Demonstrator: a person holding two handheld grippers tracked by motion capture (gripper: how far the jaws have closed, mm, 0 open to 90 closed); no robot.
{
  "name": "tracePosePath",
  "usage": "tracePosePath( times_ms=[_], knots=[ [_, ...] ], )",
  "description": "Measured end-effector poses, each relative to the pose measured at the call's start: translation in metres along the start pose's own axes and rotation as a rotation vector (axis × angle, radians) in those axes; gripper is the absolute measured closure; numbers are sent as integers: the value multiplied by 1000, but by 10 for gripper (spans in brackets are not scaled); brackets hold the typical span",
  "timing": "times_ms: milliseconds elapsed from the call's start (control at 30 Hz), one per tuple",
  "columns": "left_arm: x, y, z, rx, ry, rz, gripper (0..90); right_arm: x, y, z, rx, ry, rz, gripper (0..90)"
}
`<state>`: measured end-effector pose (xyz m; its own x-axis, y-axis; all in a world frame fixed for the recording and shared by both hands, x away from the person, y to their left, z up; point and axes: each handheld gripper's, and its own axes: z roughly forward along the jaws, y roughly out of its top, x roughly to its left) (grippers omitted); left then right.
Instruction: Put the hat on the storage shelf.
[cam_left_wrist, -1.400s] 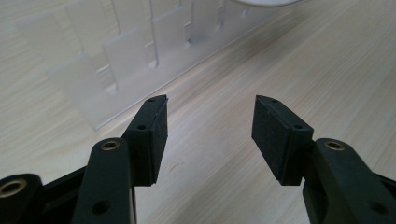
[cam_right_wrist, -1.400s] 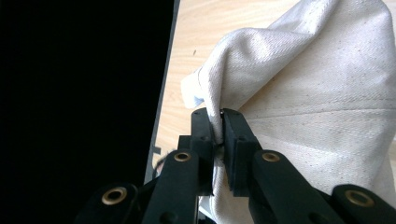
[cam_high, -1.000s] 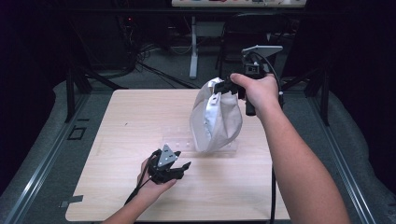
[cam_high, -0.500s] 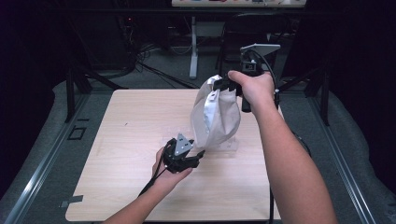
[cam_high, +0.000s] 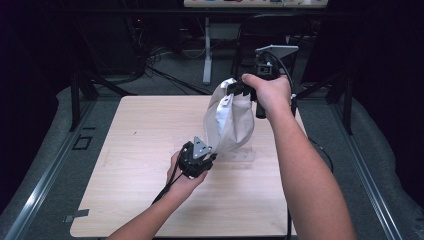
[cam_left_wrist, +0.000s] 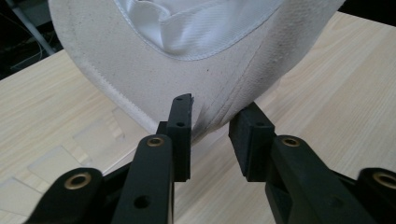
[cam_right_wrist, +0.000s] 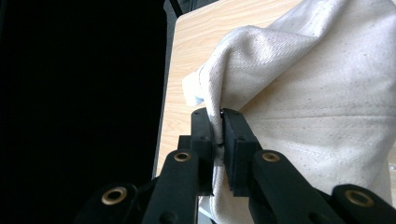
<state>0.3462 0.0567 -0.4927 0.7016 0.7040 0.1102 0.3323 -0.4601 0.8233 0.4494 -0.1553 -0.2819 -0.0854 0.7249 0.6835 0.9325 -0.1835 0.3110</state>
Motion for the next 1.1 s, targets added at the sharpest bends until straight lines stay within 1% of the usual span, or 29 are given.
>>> tracePosePath(
  times_ms=[33, 167, 267, 300, 333, 367, 400, 433, 467, 500, 567, 600, 633, 667, 700, 733, 767, 833, 900, 1000, 1033, 1100],
  knots=[
    [2, 0, -1, -4, -2, 3, 732, 2, 0, 0, -1, 0, 2, 837],
    [4, 0, -4, -8, -6, 18, 760, 3, 0, 1, 1, -4, -6, 837],
    [7, 1, -7, -15, -23, 31, 789, 7, 0, 3, -3, -7, -10, 838],
    [9, 1, -8, -20, -33, 29, 794, 8, 1, 3, 1, -9, -12, 838],
    [9, 1, -8, -20, -33, 29, 800, 8, 1, 3, 1, -9, -12, 838],
    [11, 1, -9, -28, -50, 17, 800, 9, 1, 4, -7, -7, -12, 838],
    [13, 1, -9, -34, -61, 12, 804, 9, 1, 3, -3, -6, -16, 838],
    [17, 1, -10, -47, -77, -11, 812, 11, 1, 4, -2, -9, -18, 838],
    [17, 1, -10, -47, -77, -11, 814, 11, 1, 4, -2, -9, -18, 838],
    [20, 1, -10, -53, -90, -24, 814, 11, 1, 4, -9, -9, -13, 838],
    [25, 1, -8, -61, -107, -43, 821, 11, 1, 5, -7, -14, -21, 838],
    [25, 1, -8, -61, -107, -43, 823, 11, 1, 5, -7, -14, -21, 838],
    [27, 0, -7, -63, -123, -54, 825, 11, 2, 6, -1, -21, -22, 838],
    [27, 0, -7, -63, -123, -54, 827, 11, 2, 6, -1, -21, -22, 838],
    [27, -2, -6, -67, -140, -60, 831, 11, 2, 7, -2, -26, -16, 838],
    [27, -2, -6, -67, -140, -60, 833, 11, 2, 7, -2, -26, -16, 838],
    [27, -3, -5, -65, -157, -66, 833, 10, 1, 8, -4, -26, -19, 838],
    [25, -6, -2, -68, -162, -72, 834, 8, 1, 11, 11, -40, -31, 838],
    [25, -7, 0, -72, -165, -76, 834, 9, 1, 12, 8, -40, -22, 838],
    [25, -10, 0, -85, -166, -88, 838, 8, 0, 16, 10, -32, -22, 838],
    [26, -11, -1, -90, -166, -100, 838, 8, 0, 17, 12, -30, -25, 838],
    [27, -13, -2, -89, -155, -103, 841, 9, -1, 19, 21, -30, -25, 838]
  ],
)
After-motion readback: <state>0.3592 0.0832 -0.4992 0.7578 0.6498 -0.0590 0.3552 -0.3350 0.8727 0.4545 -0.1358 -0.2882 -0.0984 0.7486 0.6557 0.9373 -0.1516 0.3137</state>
